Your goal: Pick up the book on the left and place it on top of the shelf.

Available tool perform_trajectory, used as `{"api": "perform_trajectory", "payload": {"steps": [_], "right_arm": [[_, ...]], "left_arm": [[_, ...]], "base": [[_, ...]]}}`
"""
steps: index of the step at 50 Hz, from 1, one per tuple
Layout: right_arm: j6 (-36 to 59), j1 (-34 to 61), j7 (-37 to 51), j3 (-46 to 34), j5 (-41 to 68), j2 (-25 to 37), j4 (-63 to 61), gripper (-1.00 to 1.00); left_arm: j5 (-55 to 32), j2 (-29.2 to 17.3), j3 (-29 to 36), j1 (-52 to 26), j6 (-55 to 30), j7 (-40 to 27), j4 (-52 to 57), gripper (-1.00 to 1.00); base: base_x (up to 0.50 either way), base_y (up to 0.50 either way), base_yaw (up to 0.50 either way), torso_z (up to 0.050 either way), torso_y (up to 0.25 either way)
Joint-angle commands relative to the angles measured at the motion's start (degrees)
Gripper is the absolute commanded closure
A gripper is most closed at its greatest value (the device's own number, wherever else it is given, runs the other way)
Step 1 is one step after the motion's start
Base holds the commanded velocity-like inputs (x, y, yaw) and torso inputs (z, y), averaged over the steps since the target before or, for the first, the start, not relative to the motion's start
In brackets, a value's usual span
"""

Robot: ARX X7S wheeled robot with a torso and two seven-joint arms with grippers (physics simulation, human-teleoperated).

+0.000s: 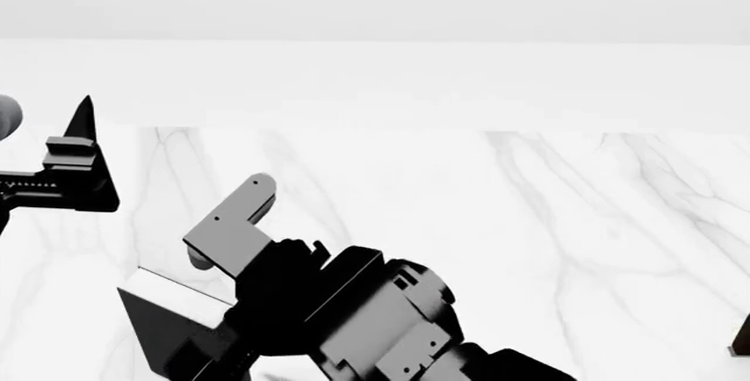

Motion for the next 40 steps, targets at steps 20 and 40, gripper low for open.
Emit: {"api": "perform_trajectory", "payload": {"steps": [20,40], "right_arm": [[-6.82,3.24,5.42,-15.21,15.19,-0.31,5.44,1.0],[-7.59,9.11,14.53,-12.01,16.41,6.72,-8.09,1.0]], "left_arm": [[-0.57,-0.44,-0.16,1.1,0.57,-0.56,0.22,-1.0],[-1.39,-0.81,-0.72,1.39,0.21,-1.0,1.15,-1.0]], "base": [[0.0,0.0,0.0,0.0,0.0],[0.0,0.0,0.0,0.0,0.0]]}}
